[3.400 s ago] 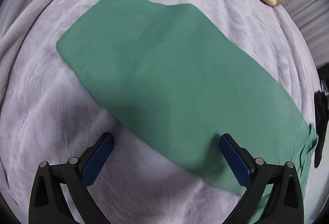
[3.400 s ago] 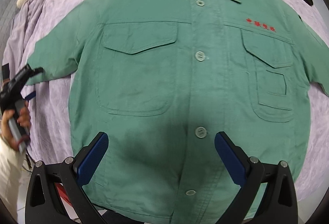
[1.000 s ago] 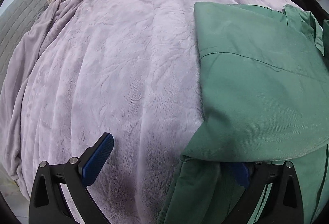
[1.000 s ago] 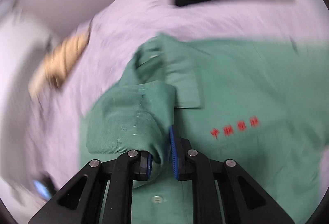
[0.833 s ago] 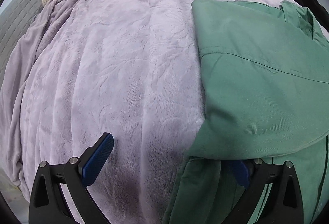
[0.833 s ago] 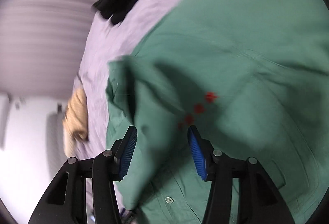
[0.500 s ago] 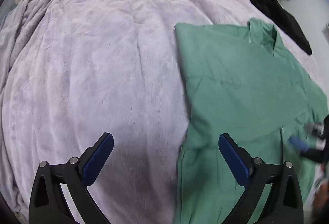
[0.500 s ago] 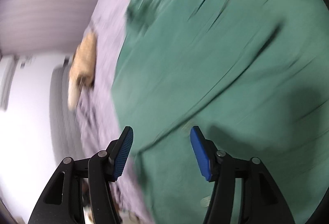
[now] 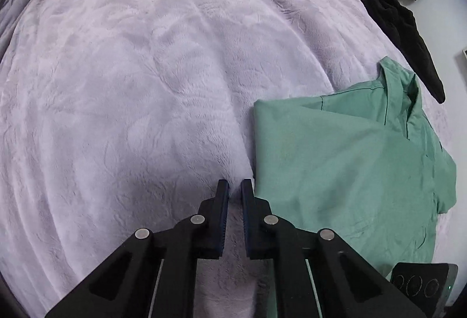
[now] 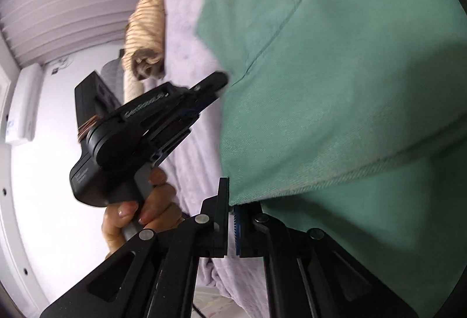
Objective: Fold large clothes
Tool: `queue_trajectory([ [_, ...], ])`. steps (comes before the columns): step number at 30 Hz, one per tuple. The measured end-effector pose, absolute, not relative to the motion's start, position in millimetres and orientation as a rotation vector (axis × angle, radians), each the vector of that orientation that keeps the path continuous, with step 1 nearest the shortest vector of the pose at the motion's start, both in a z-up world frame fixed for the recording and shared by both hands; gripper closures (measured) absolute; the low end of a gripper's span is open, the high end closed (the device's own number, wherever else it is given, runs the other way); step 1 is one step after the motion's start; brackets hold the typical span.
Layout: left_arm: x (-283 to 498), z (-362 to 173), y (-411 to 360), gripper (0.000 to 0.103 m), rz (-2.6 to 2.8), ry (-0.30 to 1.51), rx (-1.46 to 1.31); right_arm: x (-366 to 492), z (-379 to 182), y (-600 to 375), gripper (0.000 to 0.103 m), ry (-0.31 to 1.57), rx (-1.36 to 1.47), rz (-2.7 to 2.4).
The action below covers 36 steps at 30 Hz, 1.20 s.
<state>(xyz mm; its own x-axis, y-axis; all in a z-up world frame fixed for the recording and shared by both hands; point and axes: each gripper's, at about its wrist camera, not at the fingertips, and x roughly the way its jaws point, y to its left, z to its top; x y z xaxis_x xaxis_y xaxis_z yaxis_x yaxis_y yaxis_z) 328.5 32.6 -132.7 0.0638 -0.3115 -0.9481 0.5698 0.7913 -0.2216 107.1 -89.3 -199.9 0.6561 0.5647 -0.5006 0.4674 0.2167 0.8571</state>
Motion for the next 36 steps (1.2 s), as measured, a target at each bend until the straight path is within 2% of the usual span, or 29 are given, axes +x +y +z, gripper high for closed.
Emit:
queue_trajectory([
  [7,316.0,-139.3,19.8,0.092,-0.608,1.283,0.322,100.7,-233.5,-66.7,0.1,1.046,1.38,0.026],
  [11,305.4,-111.9,30.8,0.092,-0.567,1.21,0.295,89.3,-203.2,-52.6,0.099,1.211,1.167,0.125],
  [16,278.0,-82.7,38.0,0.092,-0.617,1.163,0.262,34.2,-145.6,-119.0,0.095,1.131,0.998,-0.056],
  [17,272.1,-80.8,38.2,0.092,-0.63,1.158,0.27,24.0,-135.2,-140.3,0.083,1.117,0.954,-0.139],
  [18,263.2,-78.8,36.2,0.092,-0.641,1.156,0.283,14.0,-126.3,-160.4,0.061,1.105,0.91,-0.222],
  [20,245.4,-86.6,32.9,0.092,-0.639,1.154,0.314,-9.1,-110.7,-200.8,0.037,1.083,0.822,-0.385],
  [25,222.9,-128.3,26.0,0.092,-0.59,1.235,0.352,-41.5,-103.8,-270.4,0.037,1.089,0.758,-0.653],
  [26,221.7,-131.2,27.2,0.092,-0.578,1.246,0.337,-43.6,-111.5,-280.8,0.043,1.12,0.79,-0.653],
  [27,220.6,-131.0,28.5,0.092,-0.567,1.244,0.32,-46.5,-117.1,-287.9,0.069,1.139,0.824,-0.633],
  [28,219.9,-130.0,29.5,0.092,-0.558,1.238,0.306,-42.5,-119.1,-287.8,0.085,1.163,0.819,-0.597],
  [30,218.3,-132.6,28.4,0.092,-0.537,1.22,0.314,-37.9,-108.4,-284.3,0.093,1.172,0.712,-0.554],
  [33,219.4,-149.7,26.2,0.092,-0.47,1.208,0.405,-40.2,-102.7,-284.5,0.095,1.176,0.546,-0.579],
  [34,221.3,-150.8,29.3,0.092,-0.474,1.22,0.383,-40.1,-109.3,-291.8,0.096,1.199,0.539,-0.616],
  [35,223.0,-147.9,33.2,0.092,-0.468,1.227,0.362,-37.5,-114.8,-299.5,0.102,1.215,0.579,-0.651],
  [36,224.4,-143.9,36.7,0.092,-0.461,1.231,0.355,-47.3,-117.8,-308.4,0.102,1.195,0.658,-0.64],
])
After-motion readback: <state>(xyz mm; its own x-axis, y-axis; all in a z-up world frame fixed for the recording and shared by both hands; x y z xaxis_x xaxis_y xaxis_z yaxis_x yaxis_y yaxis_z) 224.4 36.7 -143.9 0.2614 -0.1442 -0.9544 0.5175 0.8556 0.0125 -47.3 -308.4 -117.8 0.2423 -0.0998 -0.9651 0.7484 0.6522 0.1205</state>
